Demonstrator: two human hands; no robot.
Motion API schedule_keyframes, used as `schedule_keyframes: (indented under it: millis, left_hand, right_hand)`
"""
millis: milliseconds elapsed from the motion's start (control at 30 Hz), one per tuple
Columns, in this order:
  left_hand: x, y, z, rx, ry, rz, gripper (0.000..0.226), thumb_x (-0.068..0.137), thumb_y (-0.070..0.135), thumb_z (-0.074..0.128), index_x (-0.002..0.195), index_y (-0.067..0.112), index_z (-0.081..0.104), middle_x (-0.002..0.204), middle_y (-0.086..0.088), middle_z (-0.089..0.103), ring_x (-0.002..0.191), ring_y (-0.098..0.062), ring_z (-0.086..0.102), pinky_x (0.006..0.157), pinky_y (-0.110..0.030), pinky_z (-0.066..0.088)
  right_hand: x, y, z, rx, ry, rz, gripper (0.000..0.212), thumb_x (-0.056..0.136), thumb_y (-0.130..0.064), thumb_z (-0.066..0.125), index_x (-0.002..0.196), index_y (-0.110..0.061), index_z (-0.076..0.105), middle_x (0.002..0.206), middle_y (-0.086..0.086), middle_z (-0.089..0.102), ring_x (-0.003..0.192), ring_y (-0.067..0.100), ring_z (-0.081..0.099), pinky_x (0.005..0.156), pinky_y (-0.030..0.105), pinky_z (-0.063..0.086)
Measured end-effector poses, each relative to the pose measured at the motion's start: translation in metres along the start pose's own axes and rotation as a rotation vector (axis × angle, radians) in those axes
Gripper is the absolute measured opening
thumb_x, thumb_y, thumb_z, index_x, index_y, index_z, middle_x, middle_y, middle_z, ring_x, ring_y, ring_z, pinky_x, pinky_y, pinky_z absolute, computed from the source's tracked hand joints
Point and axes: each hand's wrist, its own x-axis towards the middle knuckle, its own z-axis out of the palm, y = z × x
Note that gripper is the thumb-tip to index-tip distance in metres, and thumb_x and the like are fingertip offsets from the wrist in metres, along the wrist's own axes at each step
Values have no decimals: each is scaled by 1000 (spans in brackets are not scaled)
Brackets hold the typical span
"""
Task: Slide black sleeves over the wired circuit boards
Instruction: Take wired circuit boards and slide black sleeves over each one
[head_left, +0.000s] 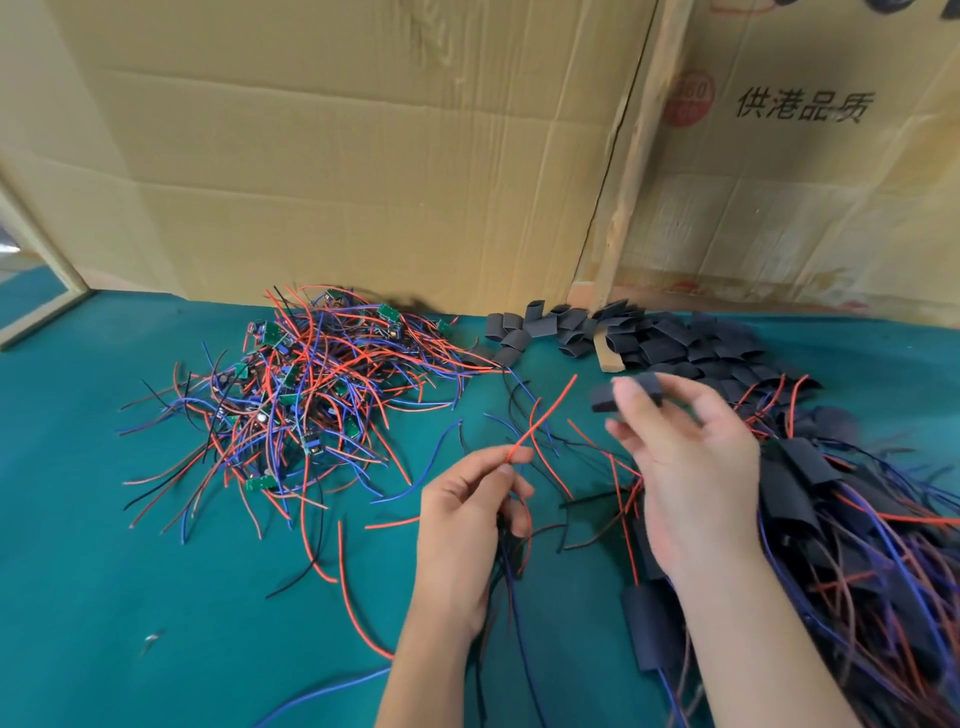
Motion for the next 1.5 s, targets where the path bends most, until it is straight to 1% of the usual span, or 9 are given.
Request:
schedule_keyframes:
  millis: [233,367,567,800,900,1000,1167,1333,1500]
  left_hand:
    - [-3,3,-1,87,-76,-32,33,97,-2,49,88,12,78,69,-8,58,48,-16,42,49,-26,32]
    - [-4,4,-2,95,-70,-42,32,97,-2,49,89,11,78,69,-8,58,48,-16,42,51,-28,33]
    - [-3,4,0,77,-80,-36,25,88,8,55,91,17,78,71,-10,62,48,-16,44,51,-27,35]
    - [-1,6,-2,-50,-109,-84,63,66,8,39,124,16,60,98,-19,73,64,-22,61,55,-27,47]
    - [-1,6,-4,-97,-138,-91,70,61,9,37,128,16,55,112,-20,71,71,-22,61,57,-28,49]
    - [-1,4,-6,-74,-168,-87,67,66,12,37,130,18,53,116,-13,72,86,-24,67,66,-34,54]
    - [-1,7,-6,-91,-176,-79,54,75,2,42,126,11,56,116,-16,72,98,-28,71,80,-39,57]
    - [-4,3,-5,3,-146,-51,22,91,-8,63,109,3,68,88,-9,72,79,-18,70,74,-24,57]
    - [-4,2,-5,10,-101,-10,13,83,-5,73,93,3,74,85,-12,73,77,-19,69,73,-25,56]
  right_hand:
    - [-2,-6,-2,167,-70,117,18,87,-14,74,101,-6,66,87,8,77,76,15,71,72,22,58]
    - [-4,-9,-3,91,-210,118,43,72,-23,77,106,-1,64,102,13,78,77,18,68,73,24,58]
    - [-5,-6,-6,-95,-355,124,45,72,-18,84,110,-8,64,98,15,79,81,19,72,70,23,56]
    - [-17,14,4,-305,-491,247,39,78,-1,83,111,-15,67,86,9,79,69,17,71,63,18,52]
    - [-20,16,5,-325,-549,273,29,79,4,81,102,-10,70,88,11,79,74,22,72,66,30,58]
    - [-21,17,5,-307,-520,271,22,79,10,78,94,-5,71,84,15,78,70,26,71,61,42,62]
    - [-14,17,4,-207,-354,156,21,79,11,76,88,-7,71,76,8,78,63,13,68,57,19,52]
    - [-5,11,-3,8,-189,129,21,82,9,73,88,-10,69,78,5,76,67,12,65,60,17,47]
    - [-6,10,-2,-30,-235,124,20,81,8,74,92,-9,70,82,6,78,73,13,69,60,17,49]
